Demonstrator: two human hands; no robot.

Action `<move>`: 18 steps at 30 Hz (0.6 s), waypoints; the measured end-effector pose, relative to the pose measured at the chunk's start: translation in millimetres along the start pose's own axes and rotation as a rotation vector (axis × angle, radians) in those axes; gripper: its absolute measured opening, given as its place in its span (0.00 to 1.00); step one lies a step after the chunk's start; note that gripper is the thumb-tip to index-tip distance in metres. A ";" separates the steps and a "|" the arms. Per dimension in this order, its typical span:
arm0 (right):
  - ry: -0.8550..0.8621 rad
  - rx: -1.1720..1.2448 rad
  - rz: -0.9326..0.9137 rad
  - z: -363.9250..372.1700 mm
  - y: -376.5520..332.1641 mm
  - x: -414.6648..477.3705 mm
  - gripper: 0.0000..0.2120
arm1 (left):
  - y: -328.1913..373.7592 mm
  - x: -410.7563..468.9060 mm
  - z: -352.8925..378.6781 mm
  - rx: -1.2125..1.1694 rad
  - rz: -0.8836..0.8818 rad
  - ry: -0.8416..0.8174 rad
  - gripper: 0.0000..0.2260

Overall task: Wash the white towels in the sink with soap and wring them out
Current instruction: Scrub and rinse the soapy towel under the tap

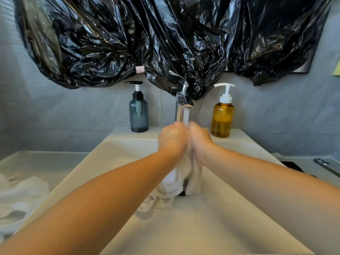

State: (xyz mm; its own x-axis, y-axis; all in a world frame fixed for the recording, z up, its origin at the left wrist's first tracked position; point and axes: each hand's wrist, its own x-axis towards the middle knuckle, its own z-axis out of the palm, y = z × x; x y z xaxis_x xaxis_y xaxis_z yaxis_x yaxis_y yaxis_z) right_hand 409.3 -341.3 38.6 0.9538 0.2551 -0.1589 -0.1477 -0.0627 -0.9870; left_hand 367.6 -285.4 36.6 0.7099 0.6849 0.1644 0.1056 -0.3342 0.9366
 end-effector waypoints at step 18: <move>-0.019 -0.182 -0.065 -25.8 -18.4 12.2 0.18 | 1.6 0.0 -37.3 0.387 0.172 -0.637 0.13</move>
State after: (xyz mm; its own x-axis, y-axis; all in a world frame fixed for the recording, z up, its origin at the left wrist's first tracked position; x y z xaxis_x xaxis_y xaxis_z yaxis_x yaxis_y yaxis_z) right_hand 430.4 -362.0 55.4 0.9544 0.2823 -0.0967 -0.0344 -0.2180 -0.9753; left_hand 341.8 -261.9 49.6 0.9905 0.1359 -0.0219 0.1100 -0.6858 0.7194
